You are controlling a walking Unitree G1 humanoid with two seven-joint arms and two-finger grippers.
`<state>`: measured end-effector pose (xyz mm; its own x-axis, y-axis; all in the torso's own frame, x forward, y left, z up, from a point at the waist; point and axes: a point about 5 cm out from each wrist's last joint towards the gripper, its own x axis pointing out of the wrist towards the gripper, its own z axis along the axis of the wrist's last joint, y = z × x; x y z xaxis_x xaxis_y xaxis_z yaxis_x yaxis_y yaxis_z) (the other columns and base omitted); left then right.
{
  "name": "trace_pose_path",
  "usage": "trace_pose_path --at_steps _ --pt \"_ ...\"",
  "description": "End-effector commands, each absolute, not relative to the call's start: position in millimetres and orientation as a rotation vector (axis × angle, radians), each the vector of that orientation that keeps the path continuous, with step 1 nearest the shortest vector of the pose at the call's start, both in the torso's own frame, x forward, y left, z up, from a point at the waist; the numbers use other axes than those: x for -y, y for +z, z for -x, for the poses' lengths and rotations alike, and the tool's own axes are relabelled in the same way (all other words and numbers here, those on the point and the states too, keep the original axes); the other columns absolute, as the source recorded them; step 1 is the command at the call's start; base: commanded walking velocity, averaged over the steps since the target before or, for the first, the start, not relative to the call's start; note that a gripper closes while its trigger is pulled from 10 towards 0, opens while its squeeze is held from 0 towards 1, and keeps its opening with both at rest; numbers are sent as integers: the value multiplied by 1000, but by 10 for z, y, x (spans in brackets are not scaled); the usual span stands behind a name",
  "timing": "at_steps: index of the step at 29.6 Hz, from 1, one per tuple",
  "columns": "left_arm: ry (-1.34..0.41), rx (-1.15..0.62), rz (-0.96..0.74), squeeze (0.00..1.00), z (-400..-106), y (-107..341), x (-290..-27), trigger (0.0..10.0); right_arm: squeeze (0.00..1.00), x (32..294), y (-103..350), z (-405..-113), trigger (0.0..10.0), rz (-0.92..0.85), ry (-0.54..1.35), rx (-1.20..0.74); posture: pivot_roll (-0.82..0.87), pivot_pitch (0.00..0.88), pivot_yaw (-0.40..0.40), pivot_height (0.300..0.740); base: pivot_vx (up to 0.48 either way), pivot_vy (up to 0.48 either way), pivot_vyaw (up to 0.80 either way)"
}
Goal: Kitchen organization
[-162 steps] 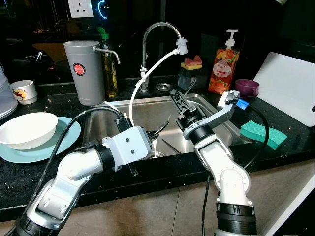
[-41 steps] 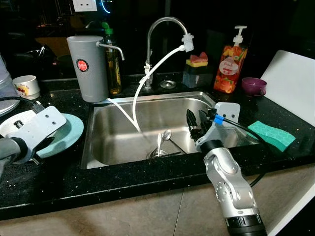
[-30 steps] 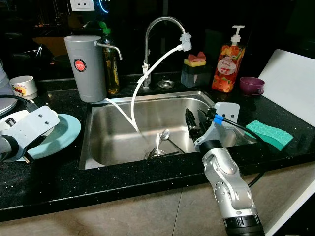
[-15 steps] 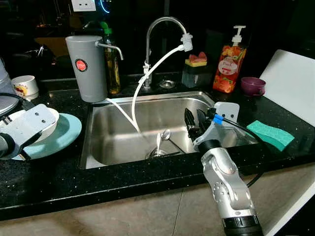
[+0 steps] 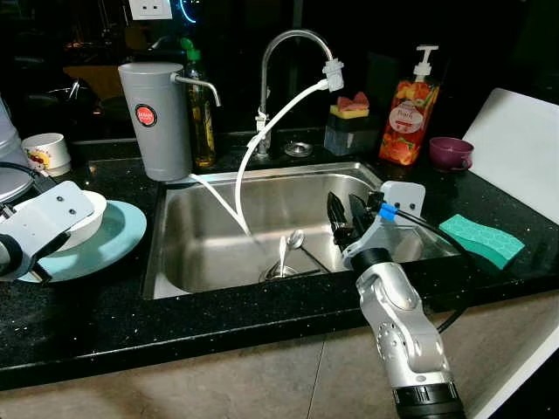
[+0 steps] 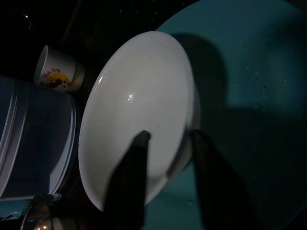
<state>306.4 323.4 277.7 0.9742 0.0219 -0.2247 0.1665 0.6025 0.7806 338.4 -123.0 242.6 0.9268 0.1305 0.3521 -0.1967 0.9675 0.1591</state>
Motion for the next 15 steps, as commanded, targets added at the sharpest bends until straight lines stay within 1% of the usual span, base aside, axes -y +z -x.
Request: trace_pose_path --at_steps 1,2,3,7,13,15 --pt "-90 -222 -919 1000 -3086 2772 -3227 10000 0 1236 2457 -3369 10000 -194 174 355 179 88 -18 740 0 0 0" --pt "-84 -220 -918 1000 -3100 2777 -3224 10000 0 1247 2459 -3367 10000 -195 170 356 176 87 -16 740 0 0 0" --pt "-73 -217 -911 0 -3114 2788 -3226 10000 0 1256 2456 -3364 10000 -196 165 356 175 86 -15 740 0 0 0" --pt "-64 -222 -900 0 -3140 2803 -3245 10000 0 1246 2439 -3354 10000 -202 161 352 176 85 -12 740 0 0 0" --pt "-116 -231 -881 0 -3178 2826 -3220 10000 0 1218 2439 -3354 10000 -206 168 353 183 82 -9 740 0 0 0" --pt "-135 -194 -864 0 -3200 2932 -3166 10000 0 1219 2446 -3361 10000 -208 167 357 188 78 -6 740 0 0 0"
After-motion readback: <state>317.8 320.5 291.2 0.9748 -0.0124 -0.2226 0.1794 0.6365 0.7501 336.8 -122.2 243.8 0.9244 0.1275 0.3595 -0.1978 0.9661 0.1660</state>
